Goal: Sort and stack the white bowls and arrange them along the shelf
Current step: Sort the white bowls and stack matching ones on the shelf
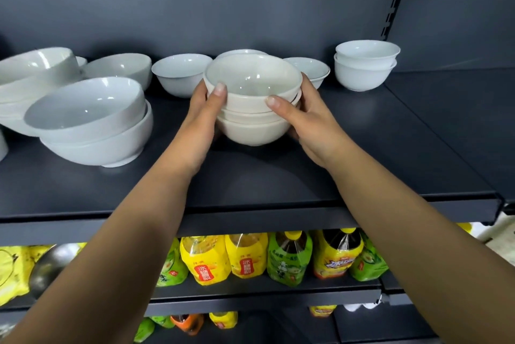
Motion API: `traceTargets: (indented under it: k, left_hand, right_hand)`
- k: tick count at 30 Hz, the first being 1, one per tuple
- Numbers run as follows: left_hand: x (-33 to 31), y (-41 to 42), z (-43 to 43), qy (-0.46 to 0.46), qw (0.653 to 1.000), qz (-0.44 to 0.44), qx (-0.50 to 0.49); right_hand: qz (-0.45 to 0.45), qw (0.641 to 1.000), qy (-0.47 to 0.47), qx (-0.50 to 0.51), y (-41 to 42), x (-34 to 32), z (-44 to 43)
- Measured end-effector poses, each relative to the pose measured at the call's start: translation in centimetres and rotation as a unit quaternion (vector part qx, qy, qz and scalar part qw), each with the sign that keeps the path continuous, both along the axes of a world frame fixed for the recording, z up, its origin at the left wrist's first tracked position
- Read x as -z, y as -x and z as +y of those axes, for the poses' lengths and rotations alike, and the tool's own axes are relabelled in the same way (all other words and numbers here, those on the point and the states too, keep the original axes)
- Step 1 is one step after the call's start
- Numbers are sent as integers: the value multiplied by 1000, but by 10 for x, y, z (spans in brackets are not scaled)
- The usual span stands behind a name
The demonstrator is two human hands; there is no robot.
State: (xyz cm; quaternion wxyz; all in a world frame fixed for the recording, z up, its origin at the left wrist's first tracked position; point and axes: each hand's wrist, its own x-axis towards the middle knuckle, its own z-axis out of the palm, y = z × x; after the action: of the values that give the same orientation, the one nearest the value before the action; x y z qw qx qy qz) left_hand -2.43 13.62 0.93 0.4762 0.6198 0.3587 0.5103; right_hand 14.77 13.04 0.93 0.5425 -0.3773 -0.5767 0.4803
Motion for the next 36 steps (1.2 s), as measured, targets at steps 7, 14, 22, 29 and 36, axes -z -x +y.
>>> traceTargets:
  k: [7,14,22,29,36]
  left_hand:
    - [0,8,-2,-46,993,7,-106]
    - [2,8,-4,-73,977,82,-184]
    - [7,4,8,-115,956,123,-241]
    - [7,3,11,-113,951,118,-262]
    - [4,-1,12,-110,954,110,-255]
  right_hand:
    - [-56,996,18,-71,9,-1,4]
    - [-39,995,76,57,-26,-20,33]
    - [-215,950,34,224,-64,7,80]
    - [-229,942,18,244,-69,9,98]
    - [-277,929,26,242,-76,5,52]
